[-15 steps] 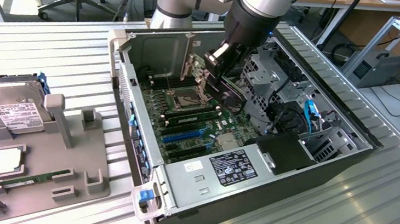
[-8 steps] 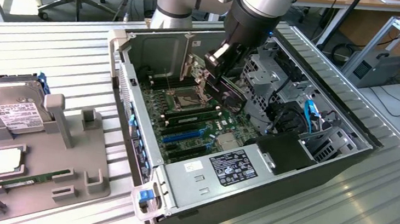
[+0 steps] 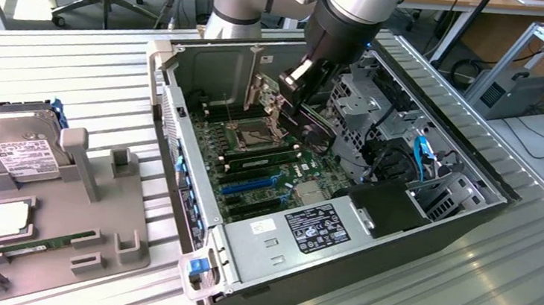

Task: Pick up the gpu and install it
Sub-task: 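Insert the gpu into the slot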

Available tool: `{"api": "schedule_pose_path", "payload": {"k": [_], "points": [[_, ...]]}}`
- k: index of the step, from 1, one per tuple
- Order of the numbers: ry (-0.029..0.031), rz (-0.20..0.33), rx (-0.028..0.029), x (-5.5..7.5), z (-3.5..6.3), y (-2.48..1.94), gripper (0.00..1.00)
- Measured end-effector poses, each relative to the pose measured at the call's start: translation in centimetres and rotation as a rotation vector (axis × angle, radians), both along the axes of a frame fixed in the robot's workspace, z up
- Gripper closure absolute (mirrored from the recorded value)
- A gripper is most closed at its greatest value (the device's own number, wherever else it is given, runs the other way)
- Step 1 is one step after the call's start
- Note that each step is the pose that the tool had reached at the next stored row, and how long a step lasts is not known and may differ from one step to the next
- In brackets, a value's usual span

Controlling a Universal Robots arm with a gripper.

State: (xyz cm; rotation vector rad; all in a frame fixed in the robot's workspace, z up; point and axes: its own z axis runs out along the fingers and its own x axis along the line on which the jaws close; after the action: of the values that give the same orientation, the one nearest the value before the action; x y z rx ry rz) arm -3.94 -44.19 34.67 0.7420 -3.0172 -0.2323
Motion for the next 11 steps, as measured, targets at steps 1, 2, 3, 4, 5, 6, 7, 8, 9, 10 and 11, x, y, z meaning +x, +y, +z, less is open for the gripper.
{"api": "schedule_pose_path", "payload": {"k": [1, 2, 3, 4, 5, 6, 7, 8, 9, 10, 11], "points": [[0.0, 0.002, -0.0001, 0.0, 0.0, 0.0, 0.73], [0.0001, 0.004, 0.0, 0.0, 0.0, 0.0, 0.73], [0.0001, 0.007, 0.0, 0.0, 0.0, 0.0, 0.73], [0.0, 0.009, -0.0001, 0.0, 0.0, 0.0, 0.73], [0.0, 0.011, -0.0001, 0.0, 0.0, 0.0, 0.73], [0.0, 0.013, 0.0, 0.0, 0.0, 0.0, 0.73], [0.0, 0.015, -0.0001, 0.0, 0.0, 0.0, 0.73], [0.0001, 0.017, -0.0001, 0.0, 0.0, 0.0, 0.73], [0.0001, 0.02, -0.0001, 0.0, 0.0, 0.0, 0.73], [0.0, 0.022, 0.0, 0.0, 0.0, 0.0, 0.73], [0.0, 0.024, 0.0, 0.0, 0.0, 0.0, 0.73]]}}
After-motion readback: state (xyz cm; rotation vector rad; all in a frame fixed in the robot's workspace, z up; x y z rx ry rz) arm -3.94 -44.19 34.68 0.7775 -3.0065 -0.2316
